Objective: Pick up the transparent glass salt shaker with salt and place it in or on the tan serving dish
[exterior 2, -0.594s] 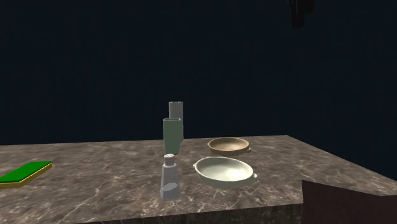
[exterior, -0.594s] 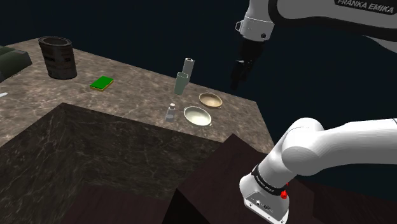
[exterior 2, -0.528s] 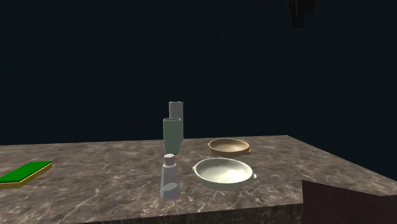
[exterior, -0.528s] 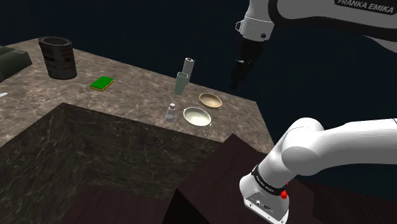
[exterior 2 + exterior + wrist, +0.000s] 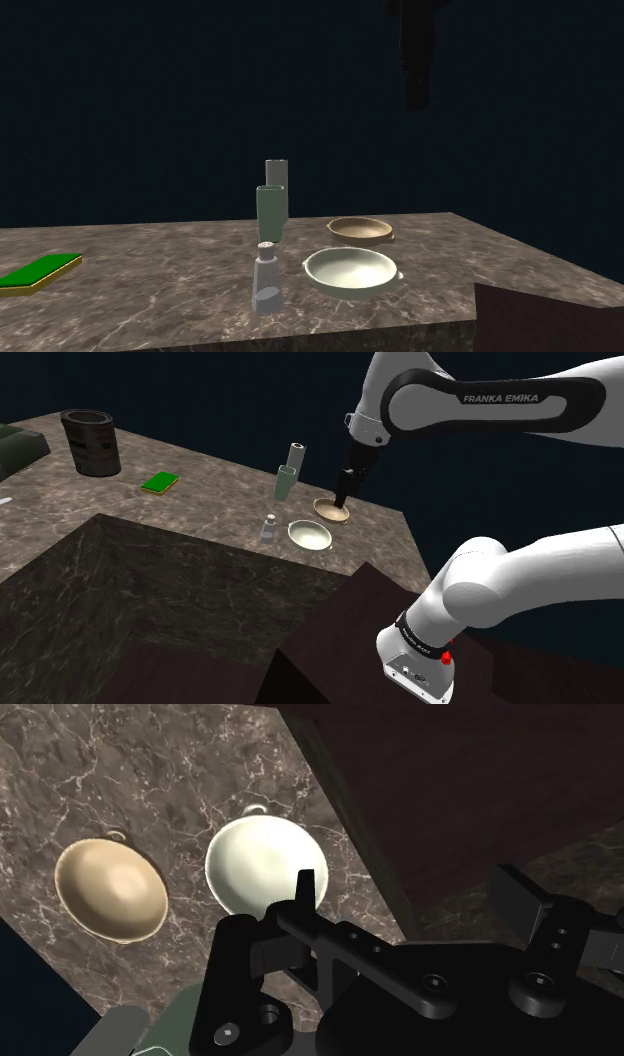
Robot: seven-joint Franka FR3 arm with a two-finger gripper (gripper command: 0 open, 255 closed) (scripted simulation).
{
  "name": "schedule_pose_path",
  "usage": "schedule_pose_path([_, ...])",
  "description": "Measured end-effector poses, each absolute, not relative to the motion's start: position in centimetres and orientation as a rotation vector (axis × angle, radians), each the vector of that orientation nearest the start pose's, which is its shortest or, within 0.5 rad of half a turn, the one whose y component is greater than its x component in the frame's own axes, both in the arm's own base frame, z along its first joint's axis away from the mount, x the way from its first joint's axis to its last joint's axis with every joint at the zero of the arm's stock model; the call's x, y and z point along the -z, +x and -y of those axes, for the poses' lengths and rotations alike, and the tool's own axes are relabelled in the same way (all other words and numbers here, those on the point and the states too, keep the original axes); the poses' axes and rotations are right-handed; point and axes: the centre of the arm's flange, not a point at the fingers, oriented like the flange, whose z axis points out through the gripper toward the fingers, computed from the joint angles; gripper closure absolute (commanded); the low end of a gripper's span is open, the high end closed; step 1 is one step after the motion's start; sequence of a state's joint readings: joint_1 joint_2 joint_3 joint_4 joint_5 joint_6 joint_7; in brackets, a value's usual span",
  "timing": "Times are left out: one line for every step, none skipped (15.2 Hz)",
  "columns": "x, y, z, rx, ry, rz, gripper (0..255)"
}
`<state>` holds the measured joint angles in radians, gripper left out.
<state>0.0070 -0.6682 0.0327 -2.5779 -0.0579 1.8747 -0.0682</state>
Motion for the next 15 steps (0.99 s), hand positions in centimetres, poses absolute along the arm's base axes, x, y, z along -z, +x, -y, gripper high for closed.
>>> schedule_pose_path([-46.2,34.8,-0.7,-0.041,-3.207,0.198,0])
schedule_pose_path([-45.2,35.6,-0.5,-0.022,-3.203,0.205,0])
schedule_pose_path([-44.2,36.2,-0.3,-0.004,-3.2,0.212,0])
schedule_pose_path([-43.2,36.8,-0.1,0.014,-3.196,0.218,0])
schedule_pose_path([-42.2,37.3,-0.2,0.032,-3.192,0.226,0])
schedule_pose_path([-41.2,38.0,-0.2,0.049,-3.188,0.233,0])
schedule_pose_path([-40.3,38.7,-0.2,0.068,-3.184,0.239,0])
schedule_pose_path([-39.3,39.3,-0.2,0.085,-3.179,0.246,0])
schedule_pose_path([-38.4,40.0,0.0,0.104,-3.175,0.253,0])
schedule_pose_path([-37.2,41.0,0.3,0.121,-3.171,0.259,0])
schedule_pose_path([-36.6,41.8,0.5,0.14,-3.166,0.266,0])
schedule_pose_path([-35.6,42.6,0.6,0.157,-3.162,0.272,0])
schedule_pose_path([-34.5,43.4,0.6,0.174,-3.157,0.278,0])
schedule_pose_path([-33.5,44.0,0.4,0.192,-3.152,0.285,0])
schedule_pose_path([-32.5,44.8,0.6,0.21,-3.147,0.291,0])
